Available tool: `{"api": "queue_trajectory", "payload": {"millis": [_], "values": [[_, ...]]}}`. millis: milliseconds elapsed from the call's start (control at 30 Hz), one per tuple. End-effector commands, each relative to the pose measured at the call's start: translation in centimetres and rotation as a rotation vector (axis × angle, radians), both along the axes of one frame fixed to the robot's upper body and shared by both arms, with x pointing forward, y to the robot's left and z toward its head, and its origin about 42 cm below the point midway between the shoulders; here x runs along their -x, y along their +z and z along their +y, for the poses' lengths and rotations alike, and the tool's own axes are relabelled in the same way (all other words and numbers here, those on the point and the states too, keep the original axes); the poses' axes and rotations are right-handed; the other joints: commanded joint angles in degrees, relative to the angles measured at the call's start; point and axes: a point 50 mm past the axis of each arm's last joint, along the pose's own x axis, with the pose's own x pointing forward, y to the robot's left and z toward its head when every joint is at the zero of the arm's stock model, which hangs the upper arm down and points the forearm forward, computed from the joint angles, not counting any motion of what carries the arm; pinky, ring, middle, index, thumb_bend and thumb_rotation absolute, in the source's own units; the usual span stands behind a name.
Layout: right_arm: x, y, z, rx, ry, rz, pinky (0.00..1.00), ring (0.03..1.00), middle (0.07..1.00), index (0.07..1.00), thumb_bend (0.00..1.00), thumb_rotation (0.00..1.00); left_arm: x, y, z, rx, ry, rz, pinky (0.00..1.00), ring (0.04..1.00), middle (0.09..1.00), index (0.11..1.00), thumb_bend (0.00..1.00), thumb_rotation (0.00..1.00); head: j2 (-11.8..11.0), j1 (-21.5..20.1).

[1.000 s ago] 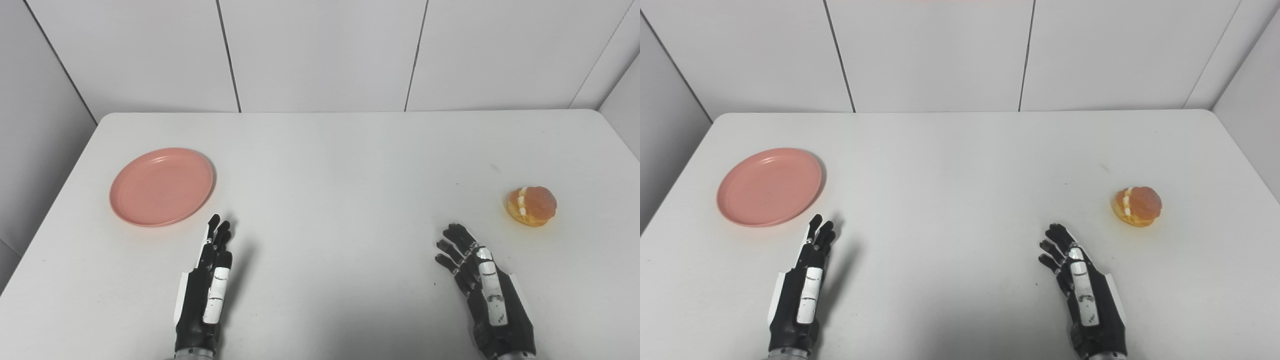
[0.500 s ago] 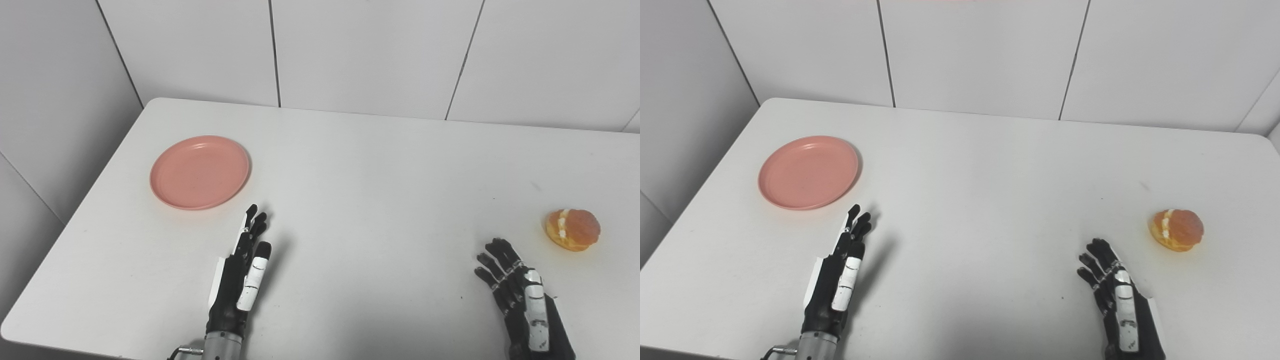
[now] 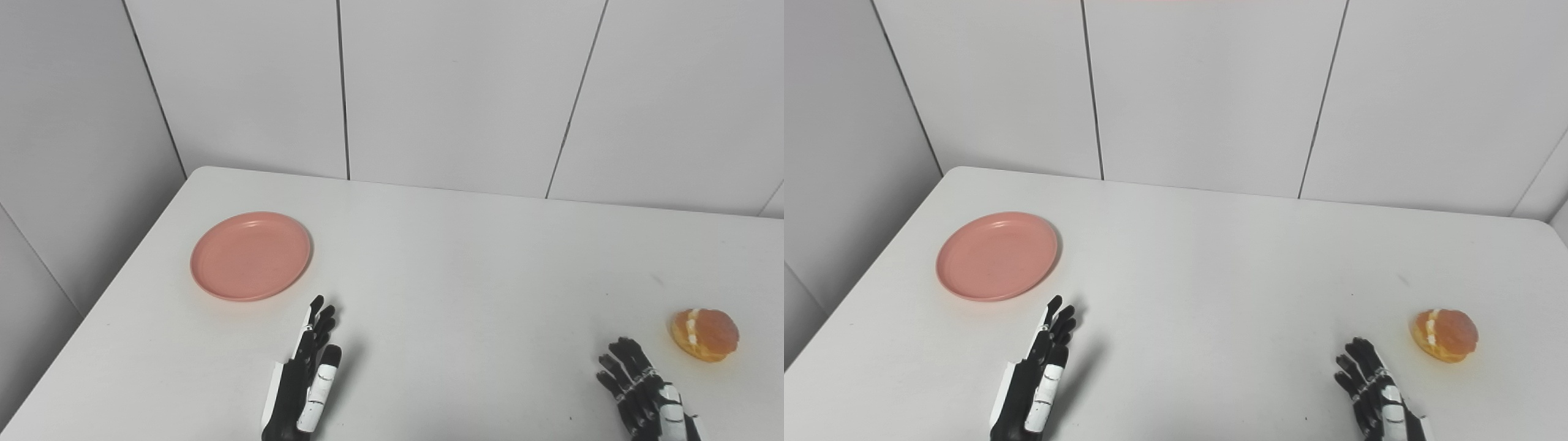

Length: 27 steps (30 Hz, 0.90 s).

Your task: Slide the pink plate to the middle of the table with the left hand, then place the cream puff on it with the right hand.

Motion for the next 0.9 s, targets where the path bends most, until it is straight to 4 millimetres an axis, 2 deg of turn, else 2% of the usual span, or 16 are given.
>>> {"api": "queue_trajectory", "payload": {"millis": [0, 233, 367, 433, 600, 733, 867], "values": [[1.4, -3.0, -0.5, -0.007, -0.020, 0.145, 0.90, 0.904, 0.919, 0.885, 0.66, 0.97, 1.6, -3.2, -1.6, 0.010, -0.082, 0.152, 0.90, 0.911, 0.935, 0.935, 0.68, 0.96, -0.48, 0.38], [1.3, -3.2, -0.2, -0.009, -0.024, 0.151, 0.90, 0.901, 0.916, 0.886, 0.67, 0.97, 1.6, -3.1, -1.0, 0.007, -0.081, 0.137, 0.85, 0.881, 0.913, 0.928, 0.69, 0.94, -0.92, 0.65], [1.3, -3.3, -0.2, -0.003, -0.022, 0.153, 0.91, 0.893, 0.905, 0.883, 0.70, 0.97, 1.7, -2.3, -0.3, -0.011, -0.050, 0.096, 0.88, 0.894, 0.914, 0.931, 0.68, 0.95, -0.49, 0.56], [1.2, -3.3, -0.2, 0.001, -0.016, 0.154, 0.91, 0.896, 0.910, 0.883, 0.71, 0.97, 1.7, -1.2, -0.1, -0.027, -0.041, 0.044, 0.89, 0.891, 0.909, 0.927, 0.64, 0.95, -0.33, 0.78], [1.1, -3.5, -0.3, 0.005, -0.011, 0.157, 0.93, 0.899, 0.915, 0.891, 0.71, 0.98, 0.6, 2.7, 0.7, 0.002, -0.037, -0.089, 0.89, 0.902, 0.911, 0.931, 0.68, 0.95, -0.34, 1.45], [1.0, -3.6, -0.2, 0.010, -0.012, 0.157, 0.92, 0.896, 0.913, 0.892, 0.71, 0.99, -0.9, 5.6, 1.6, 0.038, -0.016, -0.176, 0.94, 0.915, 0.903, 0.935, 0.77, 0.94, -0.37, 1.89], [0.9, -3.5, 0.0, 0.009, -0.008, 0.158, 0.92, 0.897, 0.912, 0.887, 0.72, 0.99, -2.4, 9.3, 3.1, 0.021, -0.004, -0.265, 0.90, 0.882, 0.883, 0.927, 0.85, 0.96, -0.48, 2.10]]}}
